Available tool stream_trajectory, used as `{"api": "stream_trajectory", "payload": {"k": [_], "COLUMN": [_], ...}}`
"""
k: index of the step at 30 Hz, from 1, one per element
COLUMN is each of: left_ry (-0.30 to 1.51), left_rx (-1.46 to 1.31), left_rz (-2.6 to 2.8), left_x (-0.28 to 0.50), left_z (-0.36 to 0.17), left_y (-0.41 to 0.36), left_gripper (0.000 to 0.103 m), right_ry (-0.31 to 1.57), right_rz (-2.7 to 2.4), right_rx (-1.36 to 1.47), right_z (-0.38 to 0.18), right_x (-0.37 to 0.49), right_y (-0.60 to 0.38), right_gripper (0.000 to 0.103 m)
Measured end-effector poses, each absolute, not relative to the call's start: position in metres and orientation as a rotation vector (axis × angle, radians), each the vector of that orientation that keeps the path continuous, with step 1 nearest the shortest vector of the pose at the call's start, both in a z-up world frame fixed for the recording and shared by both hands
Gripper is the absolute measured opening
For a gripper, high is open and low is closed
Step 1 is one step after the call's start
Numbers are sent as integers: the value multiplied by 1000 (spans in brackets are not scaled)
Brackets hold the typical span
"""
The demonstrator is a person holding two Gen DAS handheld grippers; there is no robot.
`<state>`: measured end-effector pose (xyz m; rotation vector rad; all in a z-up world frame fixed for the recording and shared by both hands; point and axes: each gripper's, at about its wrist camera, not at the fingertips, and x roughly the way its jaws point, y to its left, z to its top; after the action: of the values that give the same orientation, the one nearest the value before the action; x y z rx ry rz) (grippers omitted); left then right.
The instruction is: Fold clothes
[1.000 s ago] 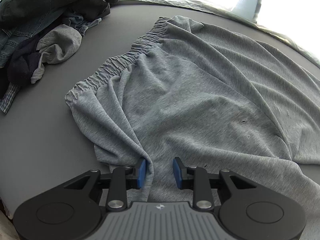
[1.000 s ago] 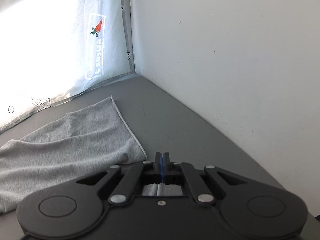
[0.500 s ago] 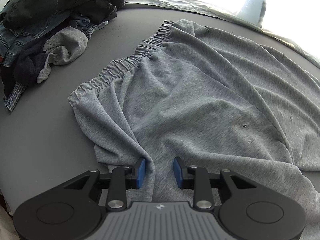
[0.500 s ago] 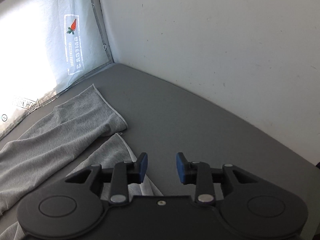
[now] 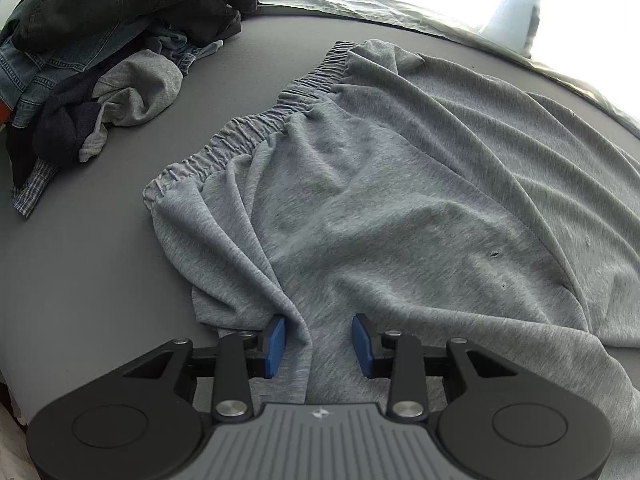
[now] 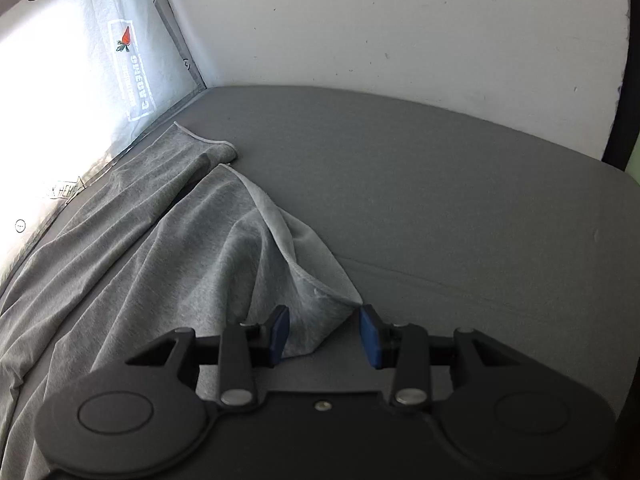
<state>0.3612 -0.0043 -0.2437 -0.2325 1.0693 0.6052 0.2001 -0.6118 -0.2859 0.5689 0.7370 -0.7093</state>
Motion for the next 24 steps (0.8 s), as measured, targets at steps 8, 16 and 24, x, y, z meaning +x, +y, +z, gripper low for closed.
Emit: {"api": "stream_trajectory", "payload": {"k": [8, 16, 24], "left_ry": [1056, 1049, 988], "left_rx": [-266, -264, -356], "left_rz": [587, 565, 532], "left_x": [356, 354, 316], "left_z": [-244, -244, -223], "left_y": [1, 0, 19], "left_gripper": [43, 45, 48], "right_ry": [596, 703, 799], "right_rz": [-777, -866, -881], "right_rx": [506, 581, 556], "right_z": [-221, -231, -264], "right_x": [194, 179, 176], "right_y": [-654, -694, -665], "right_gripper": [1, 1, 34]}}
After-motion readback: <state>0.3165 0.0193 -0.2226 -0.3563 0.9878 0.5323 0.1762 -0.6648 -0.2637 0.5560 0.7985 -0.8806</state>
